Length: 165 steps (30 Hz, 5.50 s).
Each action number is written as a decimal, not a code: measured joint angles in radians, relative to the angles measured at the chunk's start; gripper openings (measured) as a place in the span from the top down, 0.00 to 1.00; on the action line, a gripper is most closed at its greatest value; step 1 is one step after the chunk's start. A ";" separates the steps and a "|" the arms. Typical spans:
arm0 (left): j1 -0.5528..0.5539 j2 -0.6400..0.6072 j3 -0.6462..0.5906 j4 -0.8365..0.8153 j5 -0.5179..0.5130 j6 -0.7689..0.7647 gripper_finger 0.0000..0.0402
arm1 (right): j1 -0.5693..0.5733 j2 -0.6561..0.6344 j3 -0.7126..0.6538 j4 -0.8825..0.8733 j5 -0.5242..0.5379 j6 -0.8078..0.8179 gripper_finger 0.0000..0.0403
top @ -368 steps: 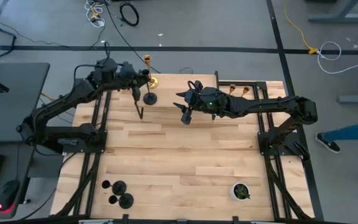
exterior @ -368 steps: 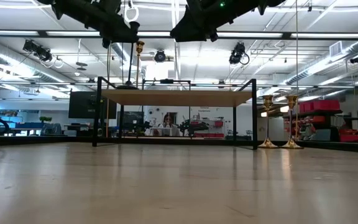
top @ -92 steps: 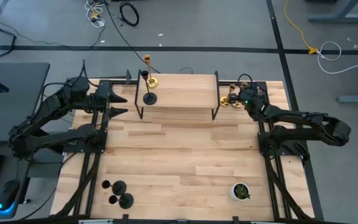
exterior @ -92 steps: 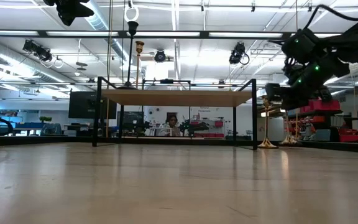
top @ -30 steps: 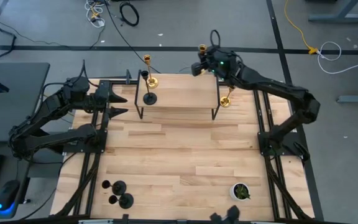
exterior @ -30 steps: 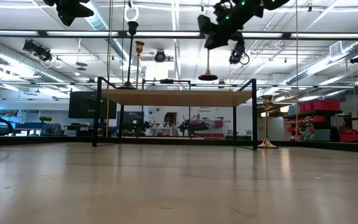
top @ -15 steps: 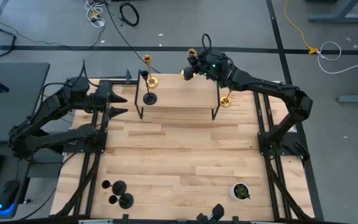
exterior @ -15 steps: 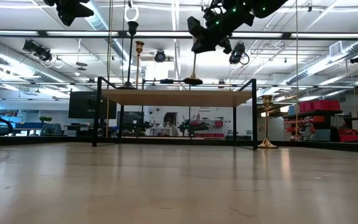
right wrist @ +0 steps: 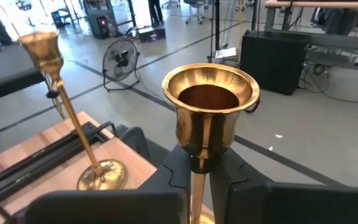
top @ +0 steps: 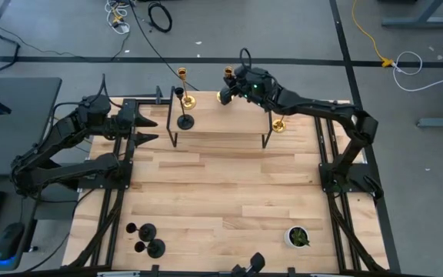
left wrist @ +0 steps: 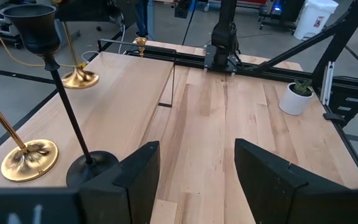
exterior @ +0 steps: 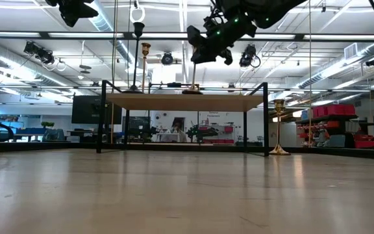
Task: Pick & Place candle stick holders
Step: Put the right gold candle holder aligned with the other gold candle holder on the shelf, then put the gold candle holder aligned with the other gold candle holders on the shelf
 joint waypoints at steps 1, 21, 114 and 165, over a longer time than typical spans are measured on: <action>0.000 0.000 0.000 0.000 0.000 0.000 0.48 | 0.002 0.003 0.000 0.003 -0.001 0.000 0.96; 0.000 0.000 0.000 0.000 0.000 -0.003 0.48 | 0.017 0.058 0.000 0.027 0.002 -0.003 0.95; 0.000 0.000 0.000 -0.046 0.000 -0.003 0.48 | 0.036 -0.242 -0.001 -0.733 0.089 -0.127 0.42; 0.000 0.000 0.000 -0.053 0.000 0.000 0.48 | 0.141 -0.802 -1.031 -0.258 0.397 0.357 0.42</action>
